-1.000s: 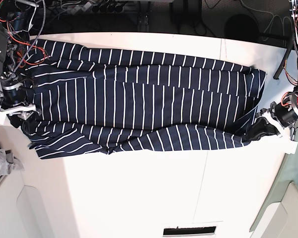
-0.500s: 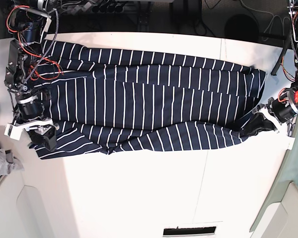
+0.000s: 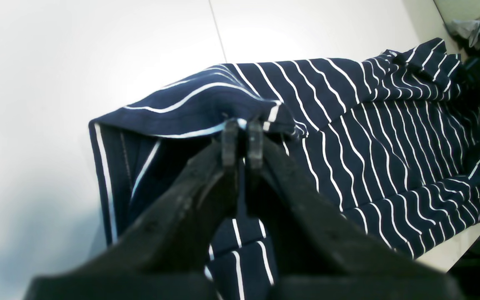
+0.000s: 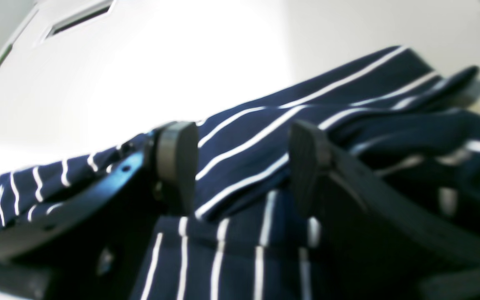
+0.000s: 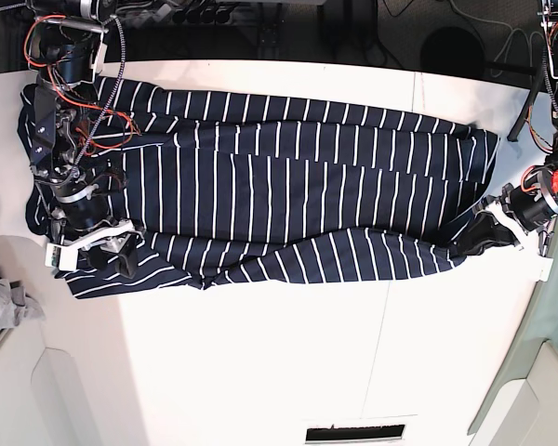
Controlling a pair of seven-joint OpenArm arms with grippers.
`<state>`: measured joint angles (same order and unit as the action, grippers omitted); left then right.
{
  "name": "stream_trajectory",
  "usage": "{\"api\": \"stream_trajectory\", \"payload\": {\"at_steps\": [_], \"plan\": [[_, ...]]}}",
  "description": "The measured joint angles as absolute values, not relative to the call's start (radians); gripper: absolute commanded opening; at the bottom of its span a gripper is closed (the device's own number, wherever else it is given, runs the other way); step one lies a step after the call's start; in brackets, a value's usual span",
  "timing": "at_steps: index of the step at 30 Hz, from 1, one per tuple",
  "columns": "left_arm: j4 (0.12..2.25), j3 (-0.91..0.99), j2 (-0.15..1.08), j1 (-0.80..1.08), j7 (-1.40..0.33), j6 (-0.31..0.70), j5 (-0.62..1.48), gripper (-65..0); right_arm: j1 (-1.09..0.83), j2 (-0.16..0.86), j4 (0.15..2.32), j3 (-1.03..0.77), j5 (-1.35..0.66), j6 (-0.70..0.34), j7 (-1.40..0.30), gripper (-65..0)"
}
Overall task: Layout the t-shirt on the table in an organized manner, then fold the t-shirt properly
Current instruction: 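Hold the folded shirt ends with both grippers and pull them taut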
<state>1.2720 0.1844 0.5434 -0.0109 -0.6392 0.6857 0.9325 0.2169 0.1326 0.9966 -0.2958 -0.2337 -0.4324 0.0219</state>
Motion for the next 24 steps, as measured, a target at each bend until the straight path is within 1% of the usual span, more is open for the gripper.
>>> {"api": "stream_trajectory", "payload": {"at_steps": [5,9,17,24], "plan": [[1.272,0.184,0.543,-0.011,-0.639,0.686,0.933,-65.0,0.234,0.133,0.982,-0.272,-0.216,-0.396,0.023,-30.8],[1.272,0.184,0.543,-0.011,-0.639,0.686,0.933,-65.0,0.251,0.133,0.912,-0.273,-0.216,-0.381,0.023,-30.8],[1.272,0.184,0.543,-0.011,-0.639,0.686,0.933,-65.0,0.309,0.133,0.804,-0.273,-0.241,-0.381,0.025,-30.8],[1.272,0.184,0.543,-0.011,-0.639,0.686,0.933,-65.0,0.302,0.133,0.785,-0.277,-0.269,-0.381,0.033,-30.8]]}}
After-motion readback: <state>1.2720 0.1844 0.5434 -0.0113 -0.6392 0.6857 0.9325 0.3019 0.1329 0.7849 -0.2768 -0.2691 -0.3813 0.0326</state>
